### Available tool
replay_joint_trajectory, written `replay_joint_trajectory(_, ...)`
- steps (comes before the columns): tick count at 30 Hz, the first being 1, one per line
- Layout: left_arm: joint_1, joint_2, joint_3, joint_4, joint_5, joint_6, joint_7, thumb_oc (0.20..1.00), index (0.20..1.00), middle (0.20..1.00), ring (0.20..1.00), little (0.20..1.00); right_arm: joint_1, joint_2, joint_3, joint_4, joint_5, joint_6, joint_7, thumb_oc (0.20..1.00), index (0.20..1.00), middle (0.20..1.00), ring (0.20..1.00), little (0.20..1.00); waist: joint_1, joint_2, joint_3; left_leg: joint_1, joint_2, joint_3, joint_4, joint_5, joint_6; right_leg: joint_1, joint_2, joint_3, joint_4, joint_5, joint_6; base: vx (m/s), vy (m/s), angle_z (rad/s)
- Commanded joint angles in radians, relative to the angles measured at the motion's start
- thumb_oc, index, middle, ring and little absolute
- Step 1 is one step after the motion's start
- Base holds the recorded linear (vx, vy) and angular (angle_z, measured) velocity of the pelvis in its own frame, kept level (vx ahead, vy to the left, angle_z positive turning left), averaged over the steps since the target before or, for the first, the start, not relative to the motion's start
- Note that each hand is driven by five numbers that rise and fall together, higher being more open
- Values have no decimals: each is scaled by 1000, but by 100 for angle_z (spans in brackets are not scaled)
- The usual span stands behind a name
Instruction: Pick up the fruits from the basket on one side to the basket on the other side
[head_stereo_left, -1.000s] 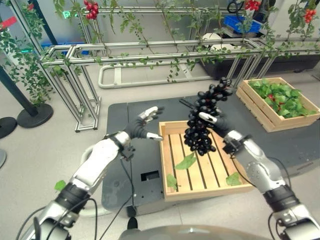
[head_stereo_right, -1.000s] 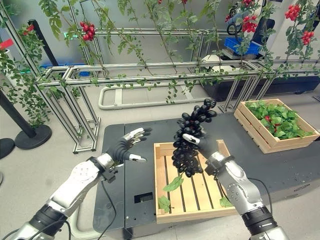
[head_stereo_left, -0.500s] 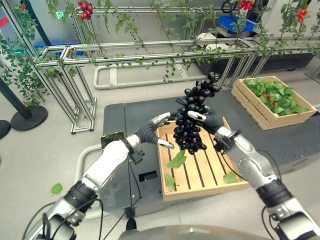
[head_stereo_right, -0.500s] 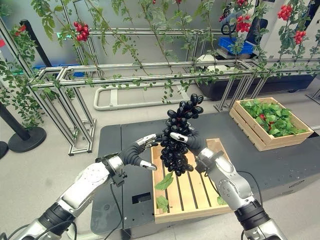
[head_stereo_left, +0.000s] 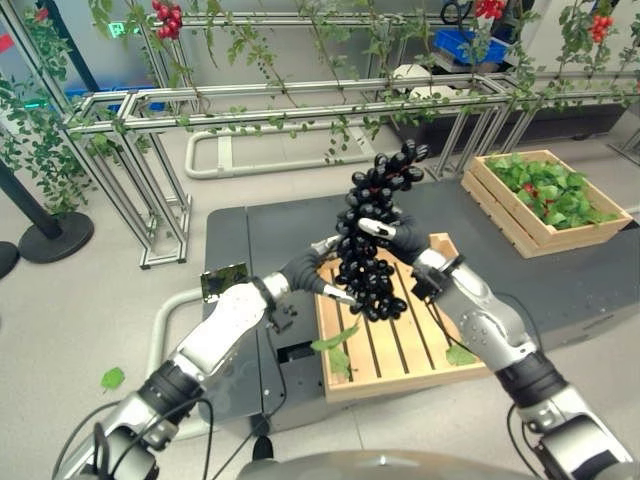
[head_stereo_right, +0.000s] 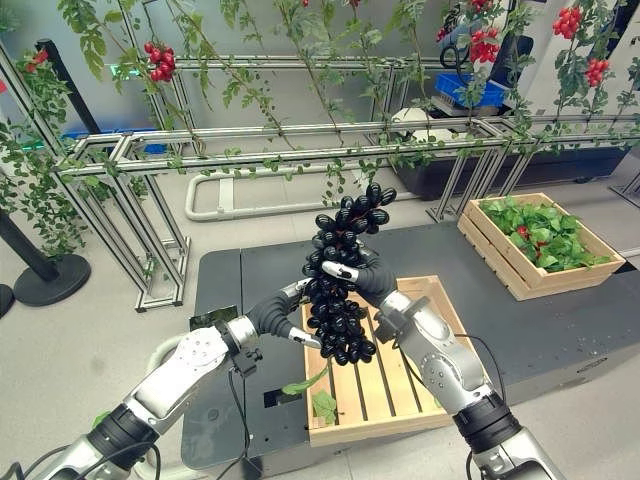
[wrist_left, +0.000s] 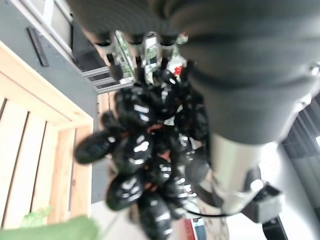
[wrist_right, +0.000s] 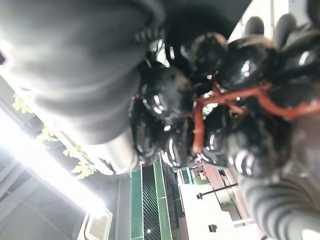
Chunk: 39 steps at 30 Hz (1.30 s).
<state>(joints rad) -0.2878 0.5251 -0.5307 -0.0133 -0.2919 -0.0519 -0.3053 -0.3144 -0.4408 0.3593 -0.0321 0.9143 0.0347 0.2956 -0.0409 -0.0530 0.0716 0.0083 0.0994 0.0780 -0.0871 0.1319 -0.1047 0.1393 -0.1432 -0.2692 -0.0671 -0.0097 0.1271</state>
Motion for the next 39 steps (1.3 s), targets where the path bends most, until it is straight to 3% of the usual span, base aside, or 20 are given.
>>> replay_joint_trajectory(1, -138, -39, -26, 49, -41, -35, -10, 1000, 1000, 1000, 1000, 1000, -135, 51, -4, -85, 20, -76, 16, 200, 200, 200, 200, 200, -4, -32, -20, 82, -7, -9, 52, -162, 32, -69, -49, -12, 53, 22, 51, 0, 0, 0)
replay_joint_trajectory(10, -147, -72, -74, 84, -125, 6, -42, 1000, 1000, 1000, 1000, 1000, -132, 81, 19, -80, 23, -74, 16, 200, 200, 200, 200, 200, -7, -30, -21, 79, -11, -12, 53, -164, 35, -71, -52, -14, 54, 23, 51, 0, 0, 0)
replay_joint_trajectory(15, -122, -130, -95, 127, -313, 59, -41, 1000, 1000, 1000, 1000, 1000, -137, 97, 39, -81, 40, -68, 15, 200, 200, 200, 200, 200, -8, -30, -20, 76, -12, -12, 55, -164, 38, -75, -54, -11, 55, 25, 50, 0, 0, 0)
replay_joint_trajectory(23, -118, -155, -116, 146, -338, 69, -22, 1000, 1000, 1000, 1000, 1000, -138, 123, 62, -76, 46, -77, 8, 200, 200, 200, 200, 200, -8, -31, -17, 74, -13, -15, 54, -164, 38, -77, -55, -14, 57, 26, 51, 0, 0, 0)
replay_joint_trajectory(24, -117, -159, -116, 147, -342, 70, -23, 865, 865, 865, 865, 865, -137, 125, 63, -77, 46, -78, 8, 200, 200, 200, 200, 200, -8, -32, -17, 73, -14, -15, 54, -164, 38, -77, -55, -14, 57, 26, 51, 0, 0, 0)
replay_joint_trajectory(25, -115, -161, -115, 143, -348, 68, -22, 454, 454, 454, 454, 454, -133, 127, 66, -78, 47, -78, 8, 200, 200, 200, 200, 200, -8, -32, -17, 73, -14, -15, 53, -164, 38, -77, -55, -15, 57, 25, 51, 0, 0, 0)
replay_joint_trajectory(26, -112, -163, -113, 144, -354, 68, -19, 200, 200, 200, 200, 200, -131, 129, 70, -78, 47, -76, 8, 200, 200, 200, 200, 200, -9, -32, -17, 73, -14, -16, 52, -163, 39, -77, -55, -16, 57, 25, 51, 0, 0, 0)
replay_joint_trajectory(39, -78, -159, -69, 140, -381, 59, -1, 200, 200, 200, 200, 200, -103, 125, 57, -69, 40, -74, 4, 200, 200, 200, 200, 200, -6, -31, -18, 74, -15, -15, 52, -164, 40, -74, -56, -18, 57, 23, 50, 0, 0, 0)
